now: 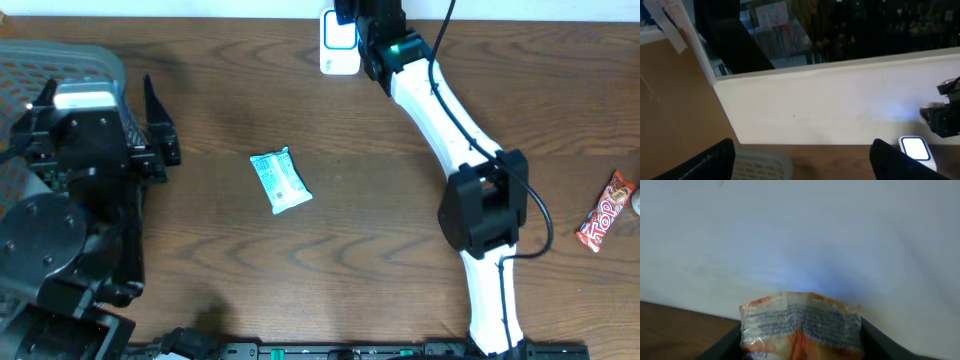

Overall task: Scan the item barcode
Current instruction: 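Lift the orange box to the scanner and hold it there, then carry the orange box right and drop it beside the chocolate bar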

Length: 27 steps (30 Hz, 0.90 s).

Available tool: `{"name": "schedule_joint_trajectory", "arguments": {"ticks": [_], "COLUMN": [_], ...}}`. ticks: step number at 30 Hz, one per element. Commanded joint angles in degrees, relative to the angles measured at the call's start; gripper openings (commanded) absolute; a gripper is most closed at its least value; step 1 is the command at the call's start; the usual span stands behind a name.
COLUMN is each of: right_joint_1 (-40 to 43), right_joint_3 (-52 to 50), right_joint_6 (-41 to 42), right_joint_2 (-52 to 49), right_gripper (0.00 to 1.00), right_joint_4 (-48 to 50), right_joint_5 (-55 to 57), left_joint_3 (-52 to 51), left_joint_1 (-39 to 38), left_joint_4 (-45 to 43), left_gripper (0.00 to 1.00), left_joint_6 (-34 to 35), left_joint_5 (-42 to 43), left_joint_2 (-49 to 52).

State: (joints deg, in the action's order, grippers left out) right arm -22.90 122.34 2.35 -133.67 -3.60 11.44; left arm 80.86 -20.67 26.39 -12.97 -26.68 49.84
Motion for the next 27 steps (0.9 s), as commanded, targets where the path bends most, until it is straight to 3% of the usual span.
{"name": "schedule_joint_trajectory", "arguments": {"ticks": [1, 13, 27], "right_joint_1": [-0.07, 0.07, 0.09], "right_joint_3": [-0.57, -0.55, 1.49], "right_joint_6": [-0.28, 1.88, 1.88], "right_joint_2": [-5.14, -15.50, -14.88], "right_gripper": [0.52, 0.53, 0.52], "right_joint_4": [3.85, 10.71, 6.99], "right_joint_5": [-4.13, -4.87, -4.90], "left_joint_3": [-0.17, -0.17, -0.17], "left_joint_1": [0.24, 0.24, 0.24], "left_joint_4": [-0.07, 0.37, 0.26], "left_gripper": [0.86, 0.86, 0.86], "left_joint_6": [1.51, 0.74, -3.08], "left_joint_5": [0.74, 0.50, 0.48], "left_joint_2": [1.57, 8.96, 10.69]}}
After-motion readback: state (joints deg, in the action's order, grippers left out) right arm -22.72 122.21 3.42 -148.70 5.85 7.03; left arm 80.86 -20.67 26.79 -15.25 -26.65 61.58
